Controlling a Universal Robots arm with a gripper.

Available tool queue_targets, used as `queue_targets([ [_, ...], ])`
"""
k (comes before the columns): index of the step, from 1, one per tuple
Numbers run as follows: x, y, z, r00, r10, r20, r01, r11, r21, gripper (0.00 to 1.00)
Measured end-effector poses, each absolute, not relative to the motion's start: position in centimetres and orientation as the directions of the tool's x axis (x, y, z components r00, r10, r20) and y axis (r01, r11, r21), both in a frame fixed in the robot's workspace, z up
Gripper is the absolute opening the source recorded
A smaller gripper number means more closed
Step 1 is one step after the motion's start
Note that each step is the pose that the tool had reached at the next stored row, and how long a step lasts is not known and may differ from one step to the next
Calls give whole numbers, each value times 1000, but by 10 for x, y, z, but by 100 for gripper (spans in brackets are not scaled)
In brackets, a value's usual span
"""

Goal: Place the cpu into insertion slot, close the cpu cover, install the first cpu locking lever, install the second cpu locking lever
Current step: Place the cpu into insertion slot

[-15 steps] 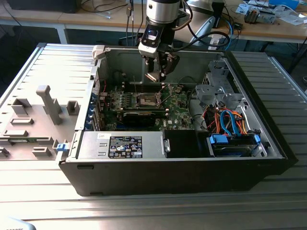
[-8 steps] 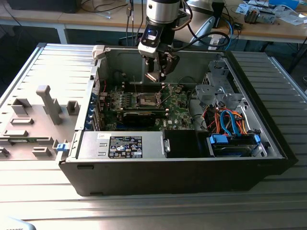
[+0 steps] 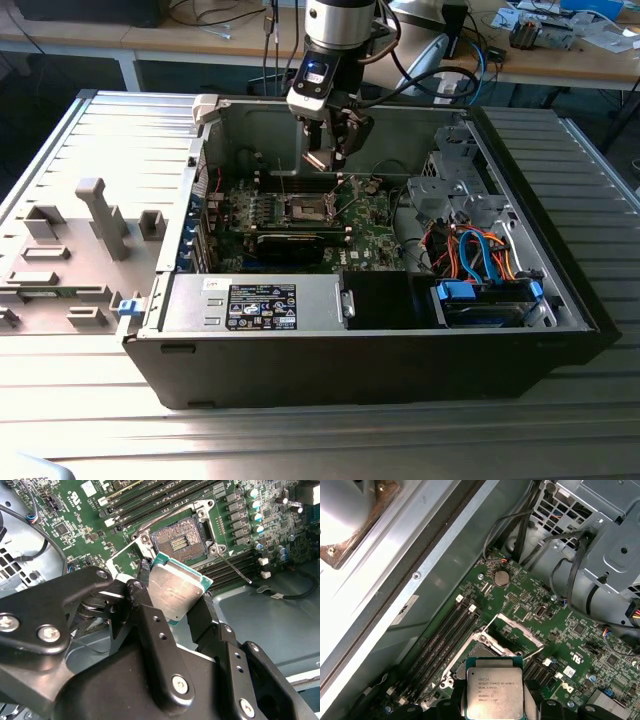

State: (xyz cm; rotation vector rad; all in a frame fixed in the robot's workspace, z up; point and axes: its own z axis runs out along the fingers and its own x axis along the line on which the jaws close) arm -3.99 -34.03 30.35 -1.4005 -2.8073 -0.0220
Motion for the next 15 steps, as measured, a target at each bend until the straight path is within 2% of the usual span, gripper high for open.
queue_targets([
  [15,-40,-340,303,-596,803,7,803,596,8,54],
])
